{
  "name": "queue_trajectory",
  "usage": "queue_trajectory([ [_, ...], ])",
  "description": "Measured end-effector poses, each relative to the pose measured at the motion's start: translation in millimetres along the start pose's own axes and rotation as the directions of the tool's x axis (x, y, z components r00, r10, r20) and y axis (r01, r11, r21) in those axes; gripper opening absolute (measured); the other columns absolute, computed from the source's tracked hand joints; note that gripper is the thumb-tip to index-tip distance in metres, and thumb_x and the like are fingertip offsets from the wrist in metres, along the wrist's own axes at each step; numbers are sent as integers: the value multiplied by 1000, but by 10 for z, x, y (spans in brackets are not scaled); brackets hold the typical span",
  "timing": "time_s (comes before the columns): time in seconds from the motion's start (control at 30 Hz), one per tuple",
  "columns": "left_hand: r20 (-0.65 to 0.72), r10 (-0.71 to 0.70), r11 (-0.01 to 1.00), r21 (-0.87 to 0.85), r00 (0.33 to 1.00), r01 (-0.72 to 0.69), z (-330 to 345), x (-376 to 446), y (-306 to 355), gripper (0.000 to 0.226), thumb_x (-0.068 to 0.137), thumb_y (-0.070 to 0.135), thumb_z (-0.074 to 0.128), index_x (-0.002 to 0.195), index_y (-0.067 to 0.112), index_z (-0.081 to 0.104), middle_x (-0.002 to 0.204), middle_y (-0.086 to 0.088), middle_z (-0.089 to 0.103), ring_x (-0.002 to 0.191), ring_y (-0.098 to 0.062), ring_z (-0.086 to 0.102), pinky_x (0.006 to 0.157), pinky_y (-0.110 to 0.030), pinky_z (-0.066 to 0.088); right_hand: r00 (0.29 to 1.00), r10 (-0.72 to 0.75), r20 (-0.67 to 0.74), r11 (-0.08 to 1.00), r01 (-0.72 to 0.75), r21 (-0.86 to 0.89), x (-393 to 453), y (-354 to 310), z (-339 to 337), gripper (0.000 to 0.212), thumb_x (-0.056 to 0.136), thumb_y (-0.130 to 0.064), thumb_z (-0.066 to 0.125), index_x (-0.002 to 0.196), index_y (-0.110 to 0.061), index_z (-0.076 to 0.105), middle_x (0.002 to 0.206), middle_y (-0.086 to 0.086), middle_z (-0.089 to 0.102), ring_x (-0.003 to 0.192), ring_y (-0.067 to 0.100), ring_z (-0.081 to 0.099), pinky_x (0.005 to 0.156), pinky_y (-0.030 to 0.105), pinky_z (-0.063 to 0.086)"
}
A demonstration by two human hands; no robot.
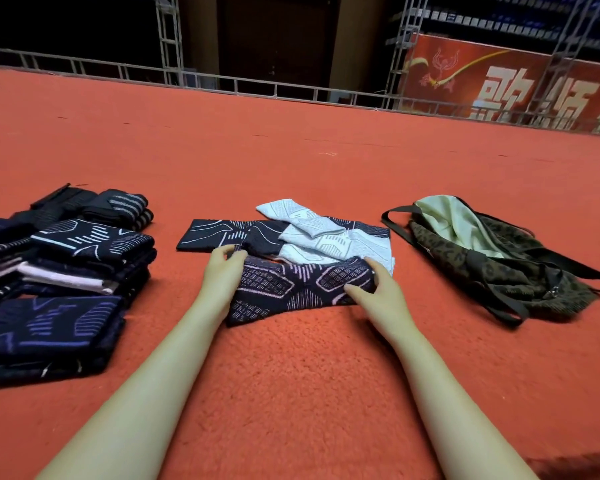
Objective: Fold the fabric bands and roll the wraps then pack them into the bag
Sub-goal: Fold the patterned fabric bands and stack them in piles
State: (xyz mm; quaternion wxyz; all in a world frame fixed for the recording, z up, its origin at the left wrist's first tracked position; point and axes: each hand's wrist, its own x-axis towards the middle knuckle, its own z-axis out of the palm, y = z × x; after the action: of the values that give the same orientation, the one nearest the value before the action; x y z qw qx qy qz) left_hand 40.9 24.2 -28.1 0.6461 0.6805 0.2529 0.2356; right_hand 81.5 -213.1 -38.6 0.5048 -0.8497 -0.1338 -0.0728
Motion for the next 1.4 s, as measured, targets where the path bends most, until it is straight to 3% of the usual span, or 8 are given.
queue_trajectory([
  [0.2, 167, 129, 971, 179, 977, -159, 53, -44, -45, 53, 84, -1, 52, 133, 18, 49, 114, 2, 54, 83, -6, 54, 62, -2, 39, 984, 49, -169, 962, -1, 275, 33, -37, -26, 45, 84, -4, 66, 127, -10, 55, 115, 3, 61, 101, 11, 58, 83, 7, 44],
  [0.33, 136, 255, 918, 277, 957, -283, 62, 5, -101, 54, 82, 1, 57, 134, 15, 49, 131, -6, 52, 120, -21, 49, 101, -25, 35, 959, 181, -218, 918, -86, 386, 50, -7, -49, 47, 83, -1, 65, 127, -10, 52, 97, 6, 62, 78, 11, 58, 69, 15, 47],
  [0.53, 233, 576, 555, 593, 784, -584, 200, -181, -139, 38, 84, 24, 54, 121, 15, 61, 123, -8, 53, 122, -27, 40, 104, -39, 33, 978, 7, -211, 983, -46, -178, 9, 54, 70, 63, 75, -2, 57, 136, -14, 46, 116, 10, 63, 100, 25, 60, 86, 31, 46],
  [0.73, 603, 323, 328, 652, 729, -684, 426, -383, -269, 42, 95, 38, 43, 136, 30, 45, 140, 6, 42, 132, -16, 32, 109, -34, 22, 967, -37, -251, 973, 92, 213, -16, -125, 68, 36, 80, 3, 65, 112, -15, 64, 92, -11, 65, 78, -15, 59, 75, 6, 43],
  [0.97, 386, 398, 672, 495, 833, -550, 403, -270, -215, 43, 87, 2, 43, 127, 13, 55, 123, -10, 59, 117, -28, 49, 101, -32, 36, 931, -355, 79, 926, 362, -109, -131, -221, 388, 5, 84, -21, 66, 84, -22, 70, 84, -11, 68, 83, 3, 59, 78, 18, 44],
  [1.07, 292, 331, 825, 371, 897, -426, 355, -244, -163, 43, 89, -2, 39, 127, 10, 54, 111, -6, 64, 109, -21, 57, 90, -20, 35, 920, -314, 235, 919, 357, -169, -124, -210, 426, 30, 90, -39, 45, 67, -28, 62, 73, -14, 62, 79, 1, 55, 76, 27, 40],
  [1.2, 367, 361, 745, 440, 857, -502, 361, -265, -186, 40, 91, 9, 46, 130, 16, 51, 119, -5, 62, 114, -23, 53, 97, -30, 39, 940, -293, 176, 918, 328, -224, -90, -124, 422, 29, 81, -29, 49, 91, -19, 74, 109, -4, 62, 113, 13, 49, 100, 18, 30],
  [1.4, 399, 441, 599, 536, 804, -595, 345, -283, -186, 46, 93, 20, 48, 139, 15, 42, 137, -5, 45, 126, -25, 36, 106, -32, 26, 928, -155, 338, 901, 273, -336, -50, -119, 390, 53, 88, -19, 58, 140, -19, 44, 153, 3, 28, 143, 16, 17, 114, 23, 8],
])
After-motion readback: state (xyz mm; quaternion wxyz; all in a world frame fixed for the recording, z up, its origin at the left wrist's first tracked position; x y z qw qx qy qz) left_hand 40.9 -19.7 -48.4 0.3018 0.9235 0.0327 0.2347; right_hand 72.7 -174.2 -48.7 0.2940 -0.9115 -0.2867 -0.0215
